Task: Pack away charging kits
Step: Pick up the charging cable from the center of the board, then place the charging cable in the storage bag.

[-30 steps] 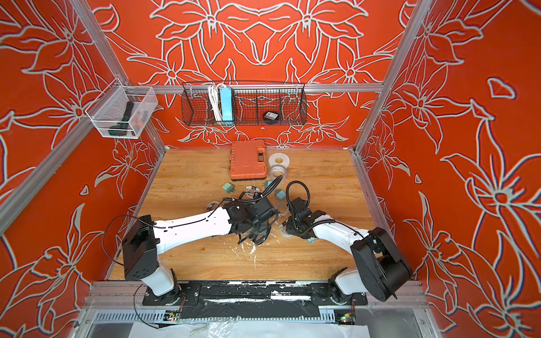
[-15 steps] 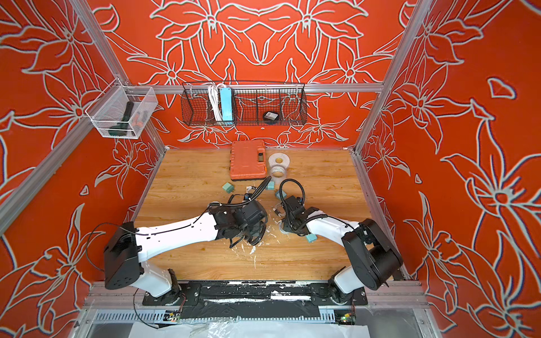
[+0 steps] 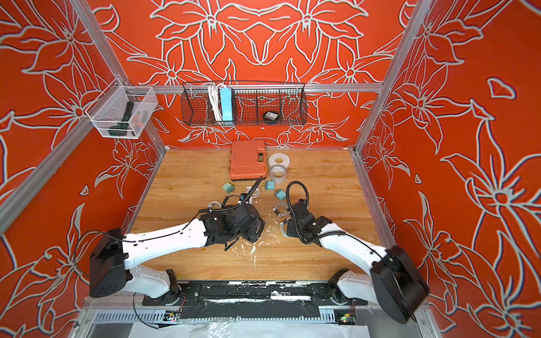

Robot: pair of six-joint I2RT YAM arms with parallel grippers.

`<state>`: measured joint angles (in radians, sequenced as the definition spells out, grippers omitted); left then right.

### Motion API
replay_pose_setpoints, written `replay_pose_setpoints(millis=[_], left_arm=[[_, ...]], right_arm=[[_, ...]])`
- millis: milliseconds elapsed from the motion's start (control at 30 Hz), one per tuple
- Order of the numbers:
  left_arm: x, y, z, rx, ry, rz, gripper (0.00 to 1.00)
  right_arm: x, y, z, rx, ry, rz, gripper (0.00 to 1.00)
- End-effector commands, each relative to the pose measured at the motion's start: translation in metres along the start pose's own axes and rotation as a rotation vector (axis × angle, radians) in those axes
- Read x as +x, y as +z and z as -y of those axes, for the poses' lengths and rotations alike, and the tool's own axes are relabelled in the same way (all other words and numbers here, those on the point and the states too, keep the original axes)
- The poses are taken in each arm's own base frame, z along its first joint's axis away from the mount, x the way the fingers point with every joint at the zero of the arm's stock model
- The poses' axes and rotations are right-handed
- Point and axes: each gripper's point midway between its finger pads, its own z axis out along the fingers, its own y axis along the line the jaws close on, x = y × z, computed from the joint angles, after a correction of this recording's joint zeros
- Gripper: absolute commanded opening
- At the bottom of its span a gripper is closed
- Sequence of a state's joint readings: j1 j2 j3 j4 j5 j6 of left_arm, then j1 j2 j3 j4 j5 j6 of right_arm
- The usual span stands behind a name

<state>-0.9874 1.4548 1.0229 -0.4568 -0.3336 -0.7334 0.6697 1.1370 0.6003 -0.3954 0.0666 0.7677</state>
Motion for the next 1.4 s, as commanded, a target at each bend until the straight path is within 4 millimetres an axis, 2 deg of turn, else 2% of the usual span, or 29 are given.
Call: replay_pose_setpoints(millis=[0, 133, 200, 333, 433, 633, 733, 867, 1000, 1367], left_arm=[[-0.006, 0.012, 0.007, -0.015, 0.070, 0.038, 0.00], [-0.002, 0.025, 0.011, -0.049, 0.113, 0.045, 0.00], [0.002, 0.031, 0.015, -0.059, 0.136, 0.041, 0.00], [0.004, 0.031, 0.025, -0.096, 0.179, 0.062, 0.00], [0.001, 0.027, 0.033, -0.088, 0.194, 0.077, 0.00], [0.003, 0.021, 0.041, -0.010, 0.197, 0.093, 0.00], [0.007, 0.015, 0.052, 0.074, 0.212, 0.094, 0.00], [0.009, 0.009, 0.064, 0.149, 0.237, 0.114, 0.00], [0.018, 0.011, 0.077, 0.231, 0.258, 0.118, 0.00], [0.019, 0.017, 0.096, 0.281, 0.253, 0.144, 0.00]], right_arm=[[0.002, -0.021, -0.001, -0.032, -0.035, 0.059, 0.00], [0.001, -0.043, -0.030, -0.176, -0.088, 0.122, 0.00], [0.003, -0.047, -0.042, -0.203, -0.117, 0.127, 0.00], [0.006, -0.044, -0.064, -0.212, -0.185, 0.117, 0.00], [0.008, -0.036, -0.070, -0.183, -0.206, 0.088, 0.00], [0.015, -0.015, -0.058, -0.106, -0.209, 0.065, 0.00], [0.020, -0.008, -0.056, -0.090, -0.214, 0.044, 0.00], [0.021, -0.005, -0.053, -0.070, -0.223, 0.036, 0.00], [0.026, -0.003, -0.050, -0.068, -0.226, 0.025, 0.00], [0.031, -0.006, -0.053, -0.118, -0.211, 0.022, 0.00]])
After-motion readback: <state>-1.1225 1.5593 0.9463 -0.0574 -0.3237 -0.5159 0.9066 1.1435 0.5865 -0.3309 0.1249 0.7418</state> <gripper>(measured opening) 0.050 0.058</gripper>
